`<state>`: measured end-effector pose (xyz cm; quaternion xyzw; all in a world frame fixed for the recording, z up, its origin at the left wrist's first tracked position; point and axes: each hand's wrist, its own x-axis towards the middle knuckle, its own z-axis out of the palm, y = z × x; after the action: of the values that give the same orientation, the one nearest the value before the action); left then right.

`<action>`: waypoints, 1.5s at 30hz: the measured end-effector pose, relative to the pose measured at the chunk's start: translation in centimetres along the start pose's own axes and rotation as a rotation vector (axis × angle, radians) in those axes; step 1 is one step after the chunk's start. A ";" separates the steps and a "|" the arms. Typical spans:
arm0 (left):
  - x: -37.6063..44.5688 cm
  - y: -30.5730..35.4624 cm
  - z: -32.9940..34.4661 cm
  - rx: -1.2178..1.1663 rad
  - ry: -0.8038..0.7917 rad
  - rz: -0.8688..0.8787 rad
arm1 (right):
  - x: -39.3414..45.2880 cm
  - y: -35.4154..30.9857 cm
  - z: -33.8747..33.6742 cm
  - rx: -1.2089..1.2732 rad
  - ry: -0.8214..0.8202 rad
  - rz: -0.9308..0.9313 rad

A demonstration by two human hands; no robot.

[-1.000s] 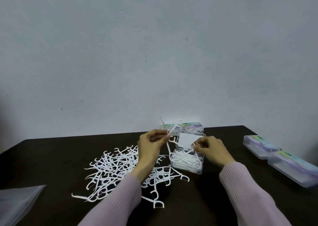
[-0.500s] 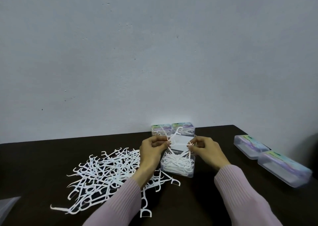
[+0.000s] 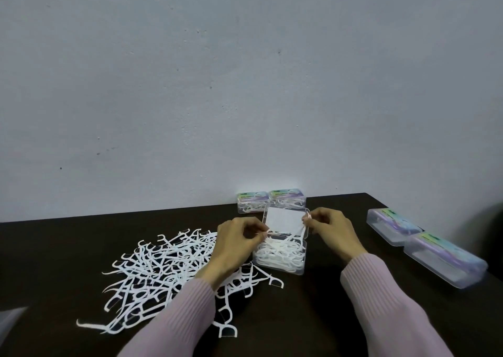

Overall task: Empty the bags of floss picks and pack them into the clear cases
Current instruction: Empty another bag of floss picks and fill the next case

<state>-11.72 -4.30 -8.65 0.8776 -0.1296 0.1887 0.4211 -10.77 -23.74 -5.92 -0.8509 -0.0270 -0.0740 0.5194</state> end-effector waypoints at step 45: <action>-0.7 -0.2 0.1 0.006 -0.125 0.028 | -0.3 0.5 0.3 -0.367 -0.131 -0.210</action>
<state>-12.21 -4.18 -9.17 0.8872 -0.1671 0.1398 0.4067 -11.02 -23.63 -6.53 -0.9266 -0.1354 -0.0759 0.3424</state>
